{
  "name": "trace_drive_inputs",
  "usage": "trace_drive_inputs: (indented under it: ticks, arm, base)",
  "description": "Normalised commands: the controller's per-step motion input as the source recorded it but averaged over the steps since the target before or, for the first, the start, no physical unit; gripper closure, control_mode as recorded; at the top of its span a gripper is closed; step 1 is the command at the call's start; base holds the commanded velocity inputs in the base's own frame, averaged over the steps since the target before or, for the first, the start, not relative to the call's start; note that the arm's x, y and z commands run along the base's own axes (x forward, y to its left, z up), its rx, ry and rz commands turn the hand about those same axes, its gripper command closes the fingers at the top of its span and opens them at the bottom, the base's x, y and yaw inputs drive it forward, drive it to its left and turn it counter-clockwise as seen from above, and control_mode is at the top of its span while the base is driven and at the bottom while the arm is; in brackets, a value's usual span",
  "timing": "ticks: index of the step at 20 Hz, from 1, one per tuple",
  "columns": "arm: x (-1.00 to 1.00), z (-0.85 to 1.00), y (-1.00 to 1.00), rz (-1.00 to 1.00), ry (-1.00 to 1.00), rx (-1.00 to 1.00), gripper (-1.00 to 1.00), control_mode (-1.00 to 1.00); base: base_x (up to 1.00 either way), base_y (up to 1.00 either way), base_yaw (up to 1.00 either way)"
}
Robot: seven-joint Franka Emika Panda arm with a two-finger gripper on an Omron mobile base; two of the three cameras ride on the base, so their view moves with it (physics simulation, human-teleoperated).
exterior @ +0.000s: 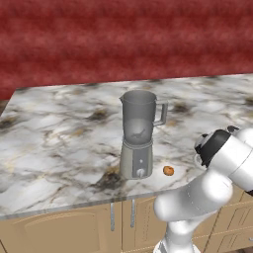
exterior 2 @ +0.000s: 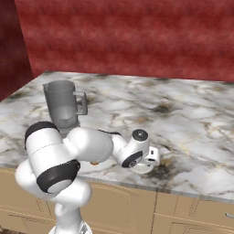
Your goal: Open the blender lid, put the tangerine in the blender, close the lid, and start the blender.
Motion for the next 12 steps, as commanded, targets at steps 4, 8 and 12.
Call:
trace_drive_inputs:
  ticks: [4, 8, 12]
  arm:
    - [0.00, 0.34, 0.00, 0.00, 0.00, 0.00, -1.00, -1.00]
    - [0.00, 0.19, 0.07, 0.00, 0.00, 0.00, -1.00, -1.00]
    - [-0.09, 0.13, 0.56, 0.00, 0.00, 0.00, -1.00, -1.00]
  base:
    - [0.00, 0.00, 0.00]
    - [0.00, 0.00, 0.00]
    - [0.00, 0.00, 0.00]
